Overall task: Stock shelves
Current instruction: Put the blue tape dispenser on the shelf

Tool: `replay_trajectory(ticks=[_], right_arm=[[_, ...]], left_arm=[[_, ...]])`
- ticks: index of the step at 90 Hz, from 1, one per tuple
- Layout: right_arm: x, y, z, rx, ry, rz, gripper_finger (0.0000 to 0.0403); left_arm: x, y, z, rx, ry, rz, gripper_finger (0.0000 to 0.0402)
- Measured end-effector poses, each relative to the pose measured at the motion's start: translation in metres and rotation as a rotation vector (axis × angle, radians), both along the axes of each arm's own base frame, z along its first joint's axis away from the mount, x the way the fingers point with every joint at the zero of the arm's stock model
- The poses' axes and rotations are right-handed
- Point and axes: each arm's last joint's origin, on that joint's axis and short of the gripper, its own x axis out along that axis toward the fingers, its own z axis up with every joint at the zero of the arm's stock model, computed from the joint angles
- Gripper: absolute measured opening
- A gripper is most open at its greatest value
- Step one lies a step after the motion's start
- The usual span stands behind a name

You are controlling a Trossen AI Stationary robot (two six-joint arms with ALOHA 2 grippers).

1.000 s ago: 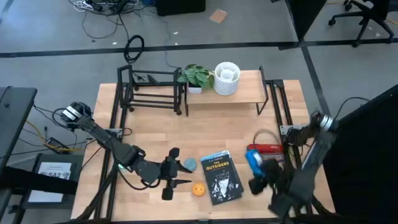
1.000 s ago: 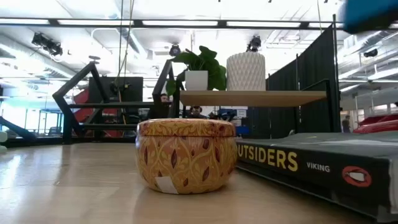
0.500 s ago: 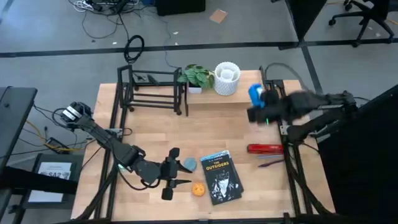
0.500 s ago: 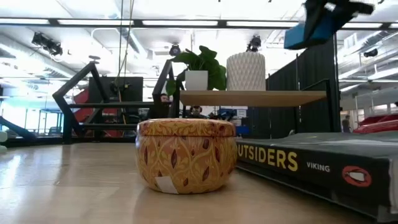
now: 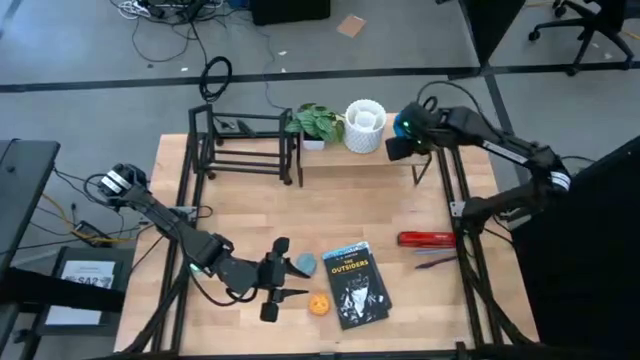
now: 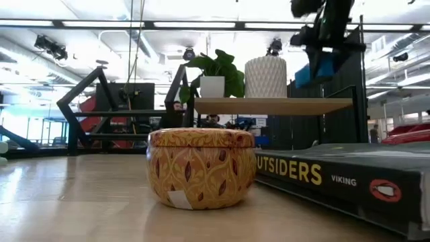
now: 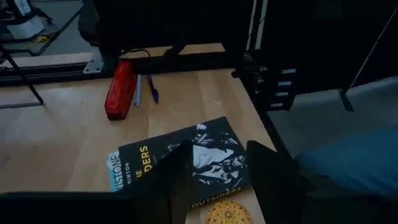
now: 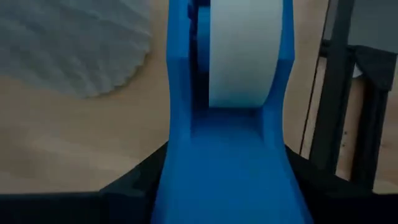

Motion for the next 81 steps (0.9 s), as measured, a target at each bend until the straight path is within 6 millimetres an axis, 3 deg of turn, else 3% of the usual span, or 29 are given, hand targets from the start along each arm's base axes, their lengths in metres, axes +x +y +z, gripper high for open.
replay_trajectory(ticks=[24,46,81], right_arm=[[0.008,-0.022,-0.019,0.057,0.068,-0.019,0.0172],[0.002,-0.029,-0.019,0.066,0.068,-0.033,0.0172],[0.001,-0.027,-0.036,0.07,0.109,-0.02,0.0244]], left_arm=[[0.0,0.0,0.001,-0.009,-0.011,0.0,0.0131],[0.001,-0.001,0.003,-0.018,-0.032,-0.001,0.0131],[0.001,-0.001,0.004,-0.02,-0.034,-0.002,0.0131]])
